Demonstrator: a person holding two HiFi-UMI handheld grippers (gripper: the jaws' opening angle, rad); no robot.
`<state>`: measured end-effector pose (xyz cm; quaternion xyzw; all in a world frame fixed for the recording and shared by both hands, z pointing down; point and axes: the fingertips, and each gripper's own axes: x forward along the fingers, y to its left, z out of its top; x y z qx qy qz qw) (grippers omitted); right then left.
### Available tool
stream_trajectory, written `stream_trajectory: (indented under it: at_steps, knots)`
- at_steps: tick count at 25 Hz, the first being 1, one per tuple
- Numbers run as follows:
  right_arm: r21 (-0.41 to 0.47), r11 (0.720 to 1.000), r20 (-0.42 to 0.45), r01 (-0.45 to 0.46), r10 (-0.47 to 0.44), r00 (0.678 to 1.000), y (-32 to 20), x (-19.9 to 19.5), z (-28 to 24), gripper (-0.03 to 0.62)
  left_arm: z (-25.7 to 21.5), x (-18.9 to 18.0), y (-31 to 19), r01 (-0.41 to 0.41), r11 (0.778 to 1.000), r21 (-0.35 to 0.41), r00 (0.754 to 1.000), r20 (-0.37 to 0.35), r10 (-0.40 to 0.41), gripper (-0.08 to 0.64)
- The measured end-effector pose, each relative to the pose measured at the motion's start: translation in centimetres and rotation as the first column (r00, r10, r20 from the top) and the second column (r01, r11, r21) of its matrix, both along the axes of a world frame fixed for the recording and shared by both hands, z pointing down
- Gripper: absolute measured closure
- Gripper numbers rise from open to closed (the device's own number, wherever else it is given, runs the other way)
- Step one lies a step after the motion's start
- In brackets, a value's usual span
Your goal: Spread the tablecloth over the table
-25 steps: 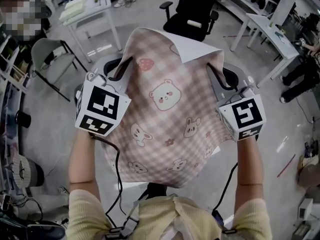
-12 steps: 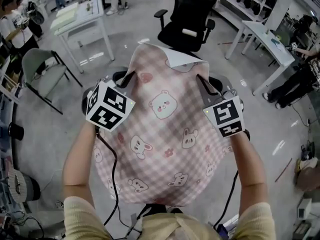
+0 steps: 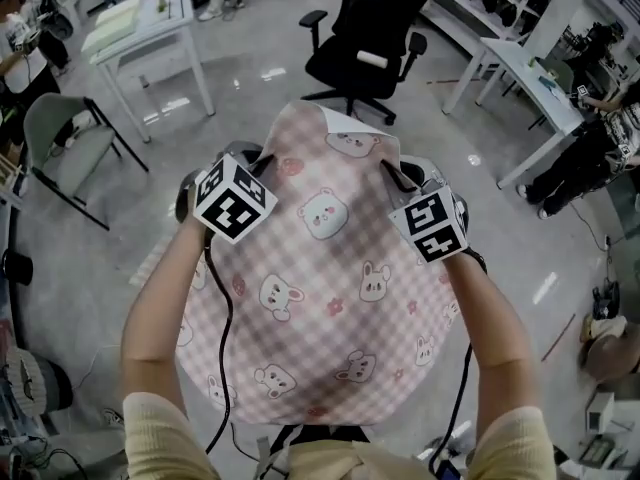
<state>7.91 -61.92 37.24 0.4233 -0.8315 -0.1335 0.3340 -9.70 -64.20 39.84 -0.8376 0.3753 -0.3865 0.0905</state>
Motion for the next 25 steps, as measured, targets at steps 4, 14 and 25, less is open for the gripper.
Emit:
stream_trajectory:
  at_steps: [4, 14, 25]
  knots:
    - [-0.055, 0.998, -0.027, -0.034, 0.033, 0.999, -1.3, 0.4, 3.8, 0.578, 3.9, 0.5, -1.4, -0.024, 1.000, -0.013, 0.998, 0.062, 0.025, 0.546]
    - [-0.148, 0.983, -0.007, -0.107, 0.107, 0.994, -3.5, 0.7, 12.1, 0.578, 13.0, 1.0, -3.8, -0.027, 0.995, -0.099, 0.994, 0.100, 0.037, 0.529]
    - [-0.221, 0.964, -0.008, -0.148, 0.150, 0.989, -4.3, 1.2, 17.4, 0.563, 18.7, 1.7, -4.5, -0.050, 0.993, -0.110, 0.977, 0.199, 0.071, 0.488]
